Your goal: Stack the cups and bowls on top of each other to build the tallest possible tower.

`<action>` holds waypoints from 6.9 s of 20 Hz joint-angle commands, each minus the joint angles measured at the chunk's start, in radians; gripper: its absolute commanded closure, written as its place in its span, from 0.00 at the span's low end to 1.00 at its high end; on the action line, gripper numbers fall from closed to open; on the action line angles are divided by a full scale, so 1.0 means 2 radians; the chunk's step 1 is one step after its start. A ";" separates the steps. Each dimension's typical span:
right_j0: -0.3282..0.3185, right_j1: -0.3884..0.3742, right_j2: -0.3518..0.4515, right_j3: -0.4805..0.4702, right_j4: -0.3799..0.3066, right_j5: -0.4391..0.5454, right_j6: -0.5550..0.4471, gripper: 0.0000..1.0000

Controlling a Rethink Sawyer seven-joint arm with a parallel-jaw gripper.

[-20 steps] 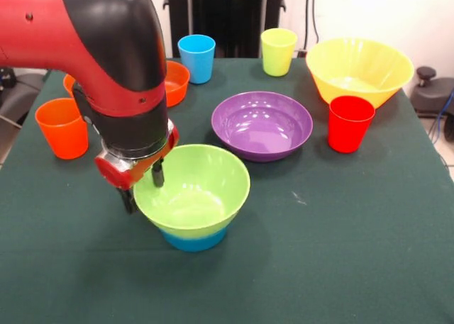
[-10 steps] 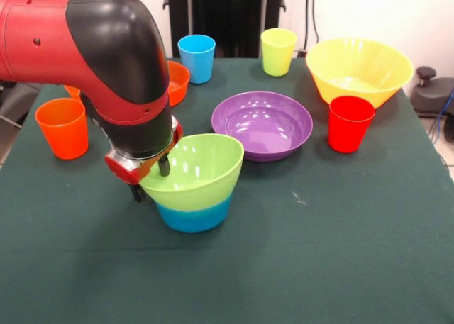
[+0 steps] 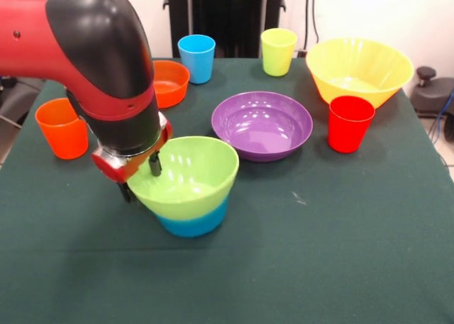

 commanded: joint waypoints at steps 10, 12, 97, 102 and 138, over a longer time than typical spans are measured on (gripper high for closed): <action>0.006 -0.096 0.036 0.056 0.051 0.047 0.001 0.00; 0.014 -0.107 0.030 0.056 0.054 0.055 0.008 0.00; 0.047 -0.087 -0.017 -0.004 -0.043 0.103 -0.078 0.00; 0.048 -0.091 -0.018 0.003 -0.041 0.096 -0.080 0.00; 0.052 -0.111 -0.029 -0.008 -0.091 0.142 -0.173 0.00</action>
